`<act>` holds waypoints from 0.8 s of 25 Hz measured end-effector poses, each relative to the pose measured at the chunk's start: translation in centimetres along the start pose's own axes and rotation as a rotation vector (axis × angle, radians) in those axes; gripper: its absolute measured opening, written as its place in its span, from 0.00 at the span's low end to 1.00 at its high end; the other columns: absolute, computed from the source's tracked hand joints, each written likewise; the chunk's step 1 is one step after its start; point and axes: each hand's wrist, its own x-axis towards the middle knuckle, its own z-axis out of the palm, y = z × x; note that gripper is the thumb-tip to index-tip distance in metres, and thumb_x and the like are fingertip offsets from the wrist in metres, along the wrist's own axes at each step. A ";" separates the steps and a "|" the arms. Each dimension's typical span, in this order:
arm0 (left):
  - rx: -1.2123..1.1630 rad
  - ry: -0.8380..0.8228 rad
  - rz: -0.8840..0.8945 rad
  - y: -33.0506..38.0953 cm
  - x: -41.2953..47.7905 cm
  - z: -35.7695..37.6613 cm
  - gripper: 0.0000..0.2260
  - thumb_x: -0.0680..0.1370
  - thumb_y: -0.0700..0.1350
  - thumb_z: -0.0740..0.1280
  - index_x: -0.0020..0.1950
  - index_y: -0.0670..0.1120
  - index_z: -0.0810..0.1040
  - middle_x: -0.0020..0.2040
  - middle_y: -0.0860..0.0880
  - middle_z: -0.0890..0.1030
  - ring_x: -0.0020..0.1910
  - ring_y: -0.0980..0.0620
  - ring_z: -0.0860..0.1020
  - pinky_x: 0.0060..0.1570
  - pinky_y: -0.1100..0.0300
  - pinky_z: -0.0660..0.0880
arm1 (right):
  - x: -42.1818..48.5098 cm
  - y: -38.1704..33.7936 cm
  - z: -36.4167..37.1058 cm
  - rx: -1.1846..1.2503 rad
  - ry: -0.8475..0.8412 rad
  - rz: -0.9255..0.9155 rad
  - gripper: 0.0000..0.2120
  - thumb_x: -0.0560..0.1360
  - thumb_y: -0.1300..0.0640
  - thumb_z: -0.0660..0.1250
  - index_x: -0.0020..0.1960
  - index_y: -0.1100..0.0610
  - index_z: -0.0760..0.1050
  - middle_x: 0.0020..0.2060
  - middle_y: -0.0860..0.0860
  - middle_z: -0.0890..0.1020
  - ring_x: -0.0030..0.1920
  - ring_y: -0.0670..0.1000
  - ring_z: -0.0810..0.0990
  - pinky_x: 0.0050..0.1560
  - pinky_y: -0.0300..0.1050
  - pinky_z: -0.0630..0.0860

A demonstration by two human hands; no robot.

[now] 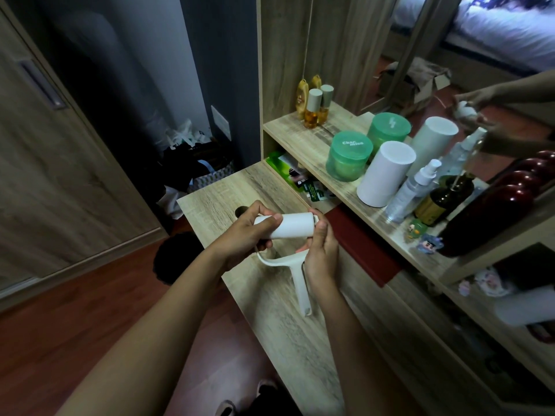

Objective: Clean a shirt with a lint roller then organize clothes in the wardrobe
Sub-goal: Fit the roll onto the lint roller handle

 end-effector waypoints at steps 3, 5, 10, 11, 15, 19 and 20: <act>-0.031 0.010 0.000 -0.5 0.0 -0.1 0.04 0.79 0.45 0.64 0.49 0.45 0.73 0.46 0.45 0.74 0.28 0.53 0.73 0.26 0.65 0.69 | 0.1 0.0 -0.1 0.013 -0.005 0.002 0.18 0.77 0.46 0.49 0.59 0.47 0.72 0.49 0.46 0.79 0.38 0.44 0.78 0.28 0.36 0.72; -0.042 0.021 0.003 -0.9 -0.1 0.0 0.06 0.79 0.45 0.64 0.53 0.45 0.78 0.46 0.44 0.75 0.28 0.53 0.73 0.26 0.65 0.69 | 0.2 0.2 0.0 0.019 -0.022 0.003 0.19 0.76 0.46 0.49 0.60 0.48 0.73 0.51 0.51 0.79 0.41 0.49 0.78 0.28 0.34 0.71; -0.074 0.098 0.017 -1.4 -0.6 0.0 0.09 0.79 0.44 0.64 0.56 0.43 0.80 0.45 0.42 0.77 0.26 0.51 0.72 0.24 0.65 0.69 | 0.2 0.5 -0.1 0.010 -0.081 -0.009 0.16 0.74 0.40 0.50 0.52 0.36 0.75 0.53 0.54 0.81 0.46 0.54 0.80 0.33 0.40 0.72; -0.095 0.111 0.023 -1.4 -0.6 -0.1 0.09 0.79 0.43 0.65 0.55 0.43 0.81 0.46 0.42 0.77 0.27 0.50 0.72 0.24 0.65 0.70 | 0.3 0.6 -0.1 -0.001 -0.092 -0.015 0.16 0.73 0.38 0.50 0.51 0.34 0.75 0.54 0.54 0.81 0.48 0.54 0.79 0.36 0.43 0.72; -0.167 0.144 0.037 -1.3 -0.5 0.0 0.07 0.79 0.42 0.64 0.51 0.43 0.82 0.50 0.41 0.76 0.27 0.52 0.72 0.26 0.66 0.72 | 0.6 0.0 -0.3 -0.013 -0.118 -0.041 0.15 0.72 0.37 0.50 0.51 0.31 0.74 0.55 0.51 0.80 0.51 0.54 0.79 0.42 0.46 0.73; -0.243 0.177 0.051 -1.4 -0.7 0.3 0.07 0.79 0.42 0.64 0.51 0.43 0.81 0.49 0.42 0.75 0.30 0.53 0.73 0.28 0.66 0.73 | 0.7 -0.5 -0.7 -0.022 -0.183 -0.069 0.18 0.76 0.41 0.50 0.63 0.38 0.69 0.49 0.39 0.77 0.49 0.43 0.79 0.48 0.45 0.76; -0.252 0.190 0.057 -1.5 -0.7 0.3 0.07 0.79 0.42 0.64 0.52 0.42 0.81 0.50 0.42 0.75 0.32 0.53 0.74 0.29 0.67 0.74 | 0.8 -0.4 -0.8 -0.026 -0.191 -0.078 0.20 0.76 0.41 0.51 0.66 0.41 0.68 0.45 0.38 0.76 0.42 0.39 0.77 0.44 0.42 0.75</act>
